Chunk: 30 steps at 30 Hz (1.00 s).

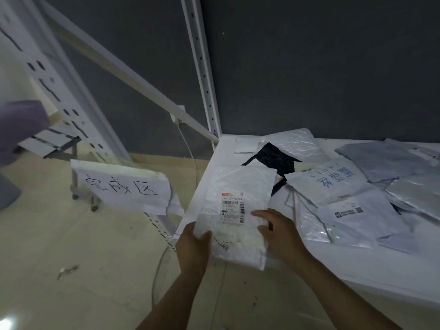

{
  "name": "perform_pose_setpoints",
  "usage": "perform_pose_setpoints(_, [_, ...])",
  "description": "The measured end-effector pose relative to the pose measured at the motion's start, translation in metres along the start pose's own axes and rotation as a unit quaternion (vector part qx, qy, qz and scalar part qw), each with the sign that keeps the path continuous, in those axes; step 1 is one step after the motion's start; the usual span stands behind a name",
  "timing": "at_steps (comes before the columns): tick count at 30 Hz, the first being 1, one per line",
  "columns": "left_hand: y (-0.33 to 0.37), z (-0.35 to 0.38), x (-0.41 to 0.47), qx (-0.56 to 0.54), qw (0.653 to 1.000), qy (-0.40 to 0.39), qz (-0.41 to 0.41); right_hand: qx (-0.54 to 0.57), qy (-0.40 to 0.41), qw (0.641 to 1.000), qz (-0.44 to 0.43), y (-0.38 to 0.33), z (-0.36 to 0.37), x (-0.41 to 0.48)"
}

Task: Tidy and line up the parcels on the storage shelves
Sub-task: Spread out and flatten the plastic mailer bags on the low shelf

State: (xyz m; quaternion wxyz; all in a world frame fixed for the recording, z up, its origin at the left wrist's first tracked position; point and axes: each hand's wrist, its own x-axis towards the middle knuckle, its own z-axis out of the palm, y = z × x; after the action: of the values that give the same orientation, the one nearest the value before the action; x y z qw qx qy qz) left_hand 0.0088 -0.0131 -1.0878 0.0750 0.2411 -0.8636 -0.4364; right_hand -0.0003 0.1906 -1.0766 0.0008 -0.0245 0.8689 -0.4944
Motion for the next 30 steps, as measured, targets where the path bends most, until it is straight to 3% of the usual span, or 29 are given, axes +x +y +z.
perform_pose_setpoints(5, [-0.013, 0.000, 0.014, 0.063, 0.991, -0.043, 0.110, -0.056, -0.012, 0.998, 0.024, 0.008, 0.008, 0.019])
perform_pose_setpoints(8, [-0.017, 0.004, 0.022, 0.239, 0.942, 0.047, 0.233, -0.061, -0.031, 0.998, 0.006, 0.012, 0.019, 0.023])
perform_pose_setpoints(10, [-0.020, 0.010, 0.021, 0.282, 0.912, 0.024, 0.298, -0.064, -0.037, 0.997, -0.006, 0.016, 0.023, 0.023])
perform_pose_setpoints(11, [-0.020, 0.014, 0.019, 0.285, 0.903, -0.024, 0.320, -0.070, -0.040, 0.997, -0.013, 0.017, 0.024, 0.023])
perform_pose_setpoints(15, [-0.018, 0.028, 0.017, 0.369, 0.863, -0.188, 0.289, -0.167, -0.051, 0.983, -0.057, 0.025, 0.013, 0.030])
perform_pose_setpoints(22, [-0.022, 0.023, 0.050, 0.409, 0.860, -0.154, 0.262, -0.360, 0.043, 0.930, -0.060, 0.055, -0.029, 0.041])
perform_pose_setpoints(27, [0.021, 0.050, 0.038, 0.333, 0.883, -0.136, 0.303, -0.444, 0.014, 0.895, -0.021, 0.058, -0.056, 0.031])
perform_pose_setpoints(30, [0.051, 0.082, 0.038, 0.320, 0.867, -0.155, 0.350, -0.451, -0.016, 0.893, -0.003, 0.064, -0.072, 0.027])
